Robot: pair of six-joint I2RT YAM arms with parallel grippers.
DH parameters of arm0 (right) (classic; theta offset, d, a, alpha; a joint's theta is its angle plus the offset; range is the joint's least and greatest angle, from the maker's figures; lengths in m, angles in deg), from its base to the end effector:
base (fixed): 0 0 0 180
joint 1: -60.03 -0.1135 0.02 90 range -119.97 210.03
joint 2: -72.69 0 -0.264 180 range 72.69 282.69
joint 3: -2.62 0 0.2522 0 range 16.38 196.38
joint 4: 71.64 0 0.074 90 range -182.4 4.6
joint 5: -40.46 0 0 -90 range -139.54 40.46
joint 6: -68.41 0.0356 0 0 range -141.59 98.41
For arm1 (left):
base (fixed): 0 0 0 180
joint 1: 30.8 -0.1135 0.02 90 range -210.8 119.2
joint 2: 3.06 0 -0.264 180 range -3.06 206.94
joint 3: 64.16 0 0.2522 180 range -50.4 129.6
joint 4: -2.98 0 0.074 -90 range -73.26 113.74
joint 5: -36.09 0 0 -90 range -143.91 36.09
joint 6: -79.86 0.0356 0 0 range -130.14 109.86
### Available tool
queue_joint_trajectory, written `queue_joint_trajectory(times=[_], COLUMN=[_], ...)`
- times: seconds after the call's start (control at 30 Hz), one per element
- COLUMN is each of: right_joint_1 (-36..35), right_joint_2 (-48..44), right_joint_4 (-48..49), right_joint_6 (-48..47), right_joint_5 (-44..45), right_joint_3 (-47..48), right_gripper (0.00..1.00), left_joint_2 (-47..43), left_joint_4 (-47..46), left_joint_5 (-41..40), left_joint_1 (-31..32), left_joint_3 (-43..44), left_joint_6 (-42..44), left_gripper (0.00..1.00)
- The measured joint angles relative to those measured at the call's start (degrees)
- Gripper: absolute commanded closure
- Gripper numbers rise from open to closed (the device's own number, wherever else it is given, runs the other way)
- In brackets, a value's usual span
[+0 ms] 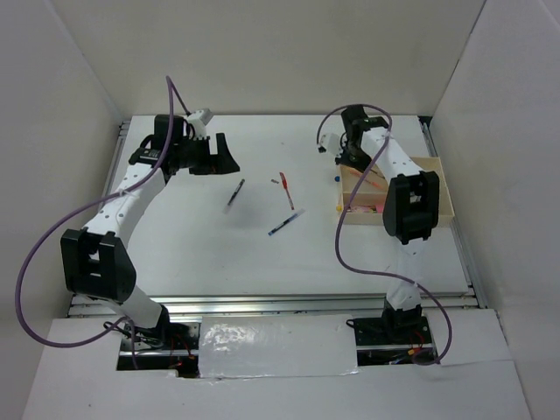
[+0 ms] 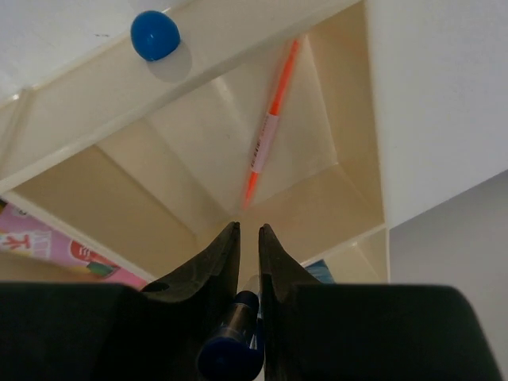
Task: Sort the stationery into containers
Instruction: Place the pen in the storage box.
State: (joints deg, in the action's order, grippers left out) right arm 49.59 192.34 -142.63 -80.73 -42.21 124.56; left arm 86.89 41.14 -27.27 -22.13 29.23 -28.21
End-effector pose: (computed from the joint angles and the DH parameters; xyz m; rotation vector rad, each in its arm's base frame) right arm 0.4358 0.0757 0.2512 -1.5868 2.3437 -0.3846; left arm 0.3520 -0.0698 0.3324 0.0911 2.2038 -0.7693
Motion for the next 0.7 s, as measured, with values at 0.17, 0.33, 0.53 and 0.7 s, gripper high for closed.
queue_joint_trajectory(times=[0.17,0.33,0.53,0.7], right_joint_1=[0.37,0.79,1.38,1.36], right_joint_2=[4.57,6.34,6.62,6.60], right_joint_4=[-0.70,-1.38,-1.38,-2.43], right_joint_6=[-1.95,-2.25,-2.47,-2.23], right_joint_5=[3.82,6.47,7.52,7.23], right_joint_3=[0.55,1.68,1.84,2.80], right_gripper=[0.81,0.57,0.51,0.53], left_joint_2=[0.00,0.00,0.00,-0.02], left_joint_4=[0.57,0.96,0.96,0.94], left_joint_5=[-0.02,-0.28,-2.21,-6.14], left_joint_1=[0.00,0.00,-0.02,0.33], left_joint_3=[0.00,0.00,0.00,-0.02], left_joint_6=[0.13,0.11,-0.07,0.39], left_gripper=[0.01,0.01,0.01,0.09])
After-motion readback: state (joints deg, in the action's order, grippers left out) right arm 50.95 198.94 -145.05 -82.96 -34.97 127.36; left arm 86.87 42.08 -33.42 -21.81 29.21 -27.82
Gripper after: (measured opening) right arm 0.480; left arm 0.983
